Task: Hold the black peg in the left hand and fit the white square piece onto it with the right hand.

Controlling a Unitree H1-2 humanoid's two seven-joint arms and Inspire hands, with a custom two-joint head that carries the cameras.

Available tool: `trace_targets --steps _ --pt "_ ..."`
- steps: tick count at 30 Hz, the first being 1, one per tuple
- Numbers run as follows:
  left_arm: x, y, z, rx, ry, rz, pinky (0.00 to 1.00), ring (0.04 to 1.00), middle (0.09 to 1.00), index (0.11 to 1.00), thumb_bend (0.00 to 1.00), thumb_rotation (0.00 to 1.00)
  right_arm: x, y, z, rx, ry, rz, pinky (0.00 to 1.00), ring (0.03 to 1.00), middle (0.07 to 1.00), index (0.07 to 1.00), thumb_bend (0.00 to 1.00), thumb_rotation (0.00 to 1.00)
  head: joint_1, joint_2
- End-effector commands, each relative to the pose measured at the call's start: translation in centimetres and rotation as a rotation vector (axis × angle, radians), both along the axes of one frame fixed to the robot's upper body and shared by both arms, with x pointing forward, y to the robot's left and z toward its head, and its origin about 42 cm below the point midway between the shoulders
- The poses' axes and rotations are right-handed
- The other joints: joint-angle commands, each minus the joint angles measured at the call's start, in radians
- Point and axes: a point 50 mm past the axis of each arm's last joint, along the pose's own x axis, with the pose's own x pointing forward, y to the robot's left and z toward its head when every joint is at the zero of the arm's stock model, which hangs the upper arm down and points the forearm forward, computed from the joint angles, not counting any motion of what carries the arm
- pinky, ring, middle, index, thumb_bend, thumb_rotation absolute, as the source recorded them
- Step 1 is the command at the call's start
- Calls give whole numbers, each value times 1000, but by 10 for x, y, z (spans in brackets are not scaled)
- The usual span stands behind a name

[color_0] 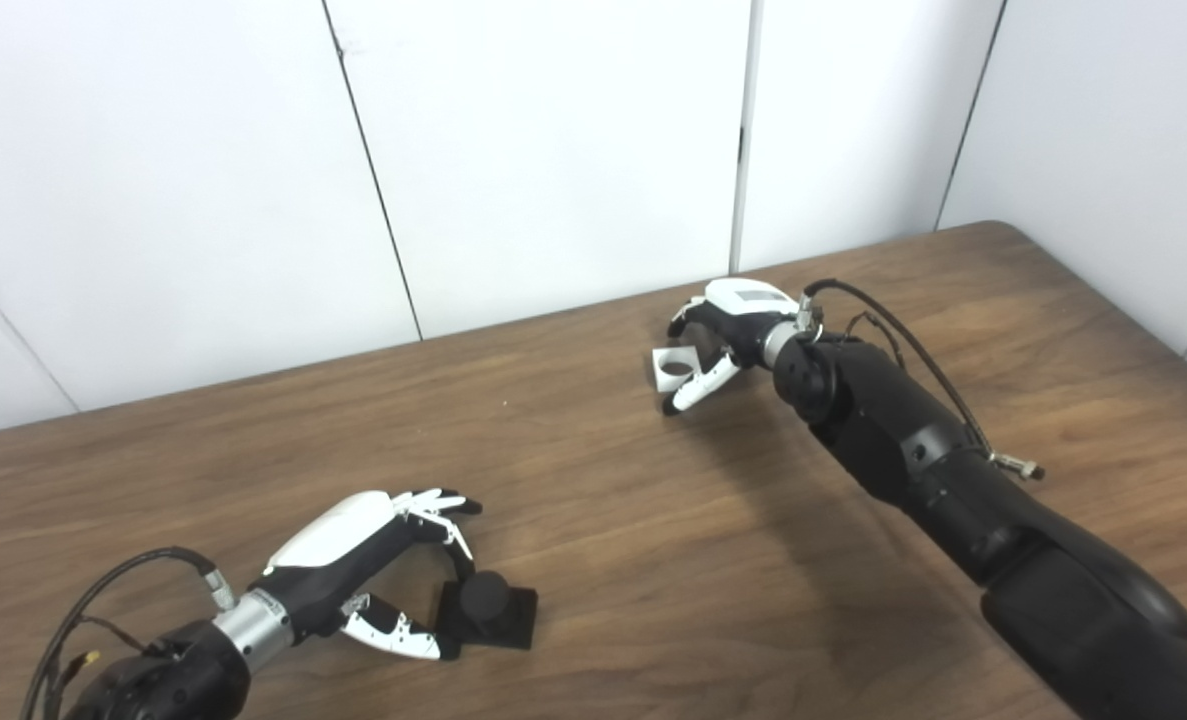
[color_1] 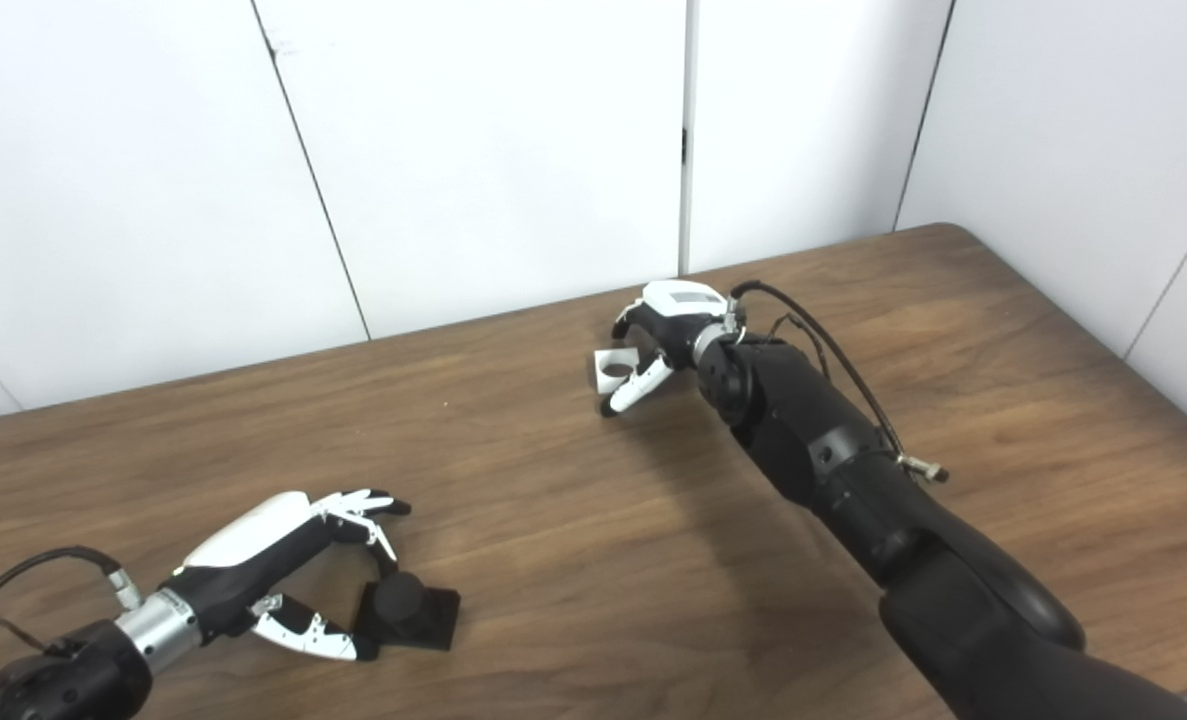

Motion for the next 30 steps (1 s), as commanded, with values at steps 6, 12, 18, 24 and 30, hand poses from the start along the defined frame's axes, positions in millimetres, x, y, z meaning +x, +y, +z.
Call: trace_targets --steps 6,12,18,24,30 --pt "0 5 6 14 -27 -8 983 972 920 492 522 63 10 3 21 -53 -50 24 866 930 931 750 749 374 2 6" --pt "-1 6 6 16 -26 -7 983 973 920 492 522 64 8 -3 14 -85 -40 8 857 918 909 682 713 339 2 9" --pt "-3 6 7 23 -23 -5 979 976 924 492 522 64 6 -7 5 -92 -33 -6 846 905 894 626 673 275 2 13" --pt "-3 6 9 19 -29 -8 973 970 920 492 522 63 4 -10 3 -102 -27 -18 858 907 888 498 514 153 2 15" --pt "-4 6 9 20 -24 -7 981 974 921 493 522 63 3 -15 3 -111 -32 -19 843 897 878 495 508 146 4 19"
